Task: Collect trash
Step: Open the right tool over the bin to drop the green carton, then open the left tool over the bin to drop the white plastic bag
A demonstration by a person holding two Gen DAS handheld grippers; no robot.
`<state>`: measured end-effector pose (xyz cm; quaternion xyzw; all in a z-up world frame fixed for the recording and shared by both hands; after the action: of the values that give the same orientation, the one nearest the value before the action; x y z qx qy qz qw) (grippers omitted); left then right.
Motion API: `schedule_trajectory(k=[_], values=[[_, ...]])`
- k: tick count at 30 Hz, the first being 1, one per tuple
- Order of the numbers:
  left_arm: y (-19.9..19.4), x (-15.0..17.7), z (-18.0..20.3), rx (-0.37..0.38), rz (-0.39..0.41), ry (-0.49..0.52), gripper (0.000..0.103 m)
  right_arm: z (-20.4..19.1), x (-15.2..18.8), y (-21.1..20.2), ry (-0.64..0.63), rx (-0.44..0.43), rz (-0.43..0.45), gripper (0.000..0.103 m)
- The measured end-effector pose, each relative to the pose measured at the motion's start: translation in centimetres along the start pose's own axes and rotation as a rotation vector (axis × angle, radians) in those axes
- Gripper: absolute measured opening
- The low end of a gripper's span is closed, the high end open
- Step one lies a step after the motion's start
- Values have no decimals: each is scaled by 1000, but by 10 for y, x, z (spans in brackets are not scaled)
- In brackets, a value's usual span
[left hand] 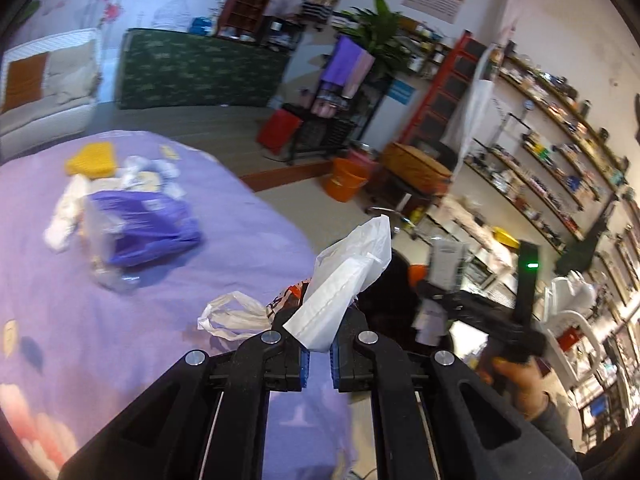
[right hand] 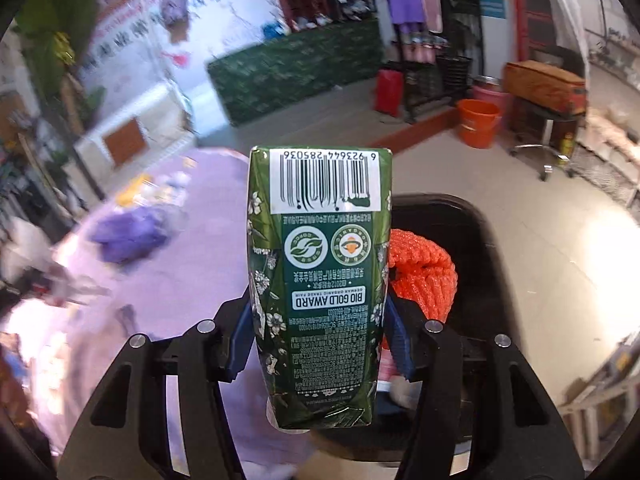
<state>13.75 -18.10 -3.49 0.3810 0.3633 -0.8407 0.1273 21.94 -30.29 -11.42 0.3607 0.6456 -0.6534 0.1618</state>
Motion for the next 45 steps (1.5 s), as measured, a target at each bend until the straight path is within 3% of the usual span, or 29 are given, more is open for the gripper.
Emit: schedule_trajectory(k=[3, 11, 16, 19, 22, 26, 31, 38, 45], values=[[21, -4, 27, 50, -18, 37, 7, 17, 12, 31, -13, 78, -92, 56], [58, -7, 79, 150, -62, 106, 7, 48, 45, 112, 71, 153, -381, 56], [76, 6, 96, 169, -106, 155, 7, 60, 53, 131, 85, 197, -437, 64], [84, 12, 100, 177, -129, 176, 7, 65, 47, 124, 115, 199, -400, 66], [92, 15, 105, 187, -148, 193, 7, 73, 44, 99, 147, 209, -308, 68], [106, 14, 114, 233, -168, 199, 7, 97, 30, 51, 211, 243, -162, 81], [135, 25, 123, 278, -237, 194, 7, 135, 23, -8, 331, 323, -17, 87], [180, 53, 120, 274, -363, 177, 7, 175, 24, -45, 432, 365, 48, 88], [203, 78, 118, 308, -465, 148, 7, 174, 28, -54, 437, 352, 64, 88]])
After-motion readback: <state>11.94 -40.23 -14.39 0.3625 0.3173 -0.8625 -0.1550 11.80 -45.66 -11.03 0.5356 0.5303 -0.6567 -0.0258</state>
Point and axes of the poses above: each gripper's, at about its wrist camera, not at the fingertips, and y roughly the way its jaws point, z to its right, x to its underside, the point moved 10 cm from there along y, roughly the way its jaws point, and after that the axes turned 6 degrees about x, right-handed, at the moved point
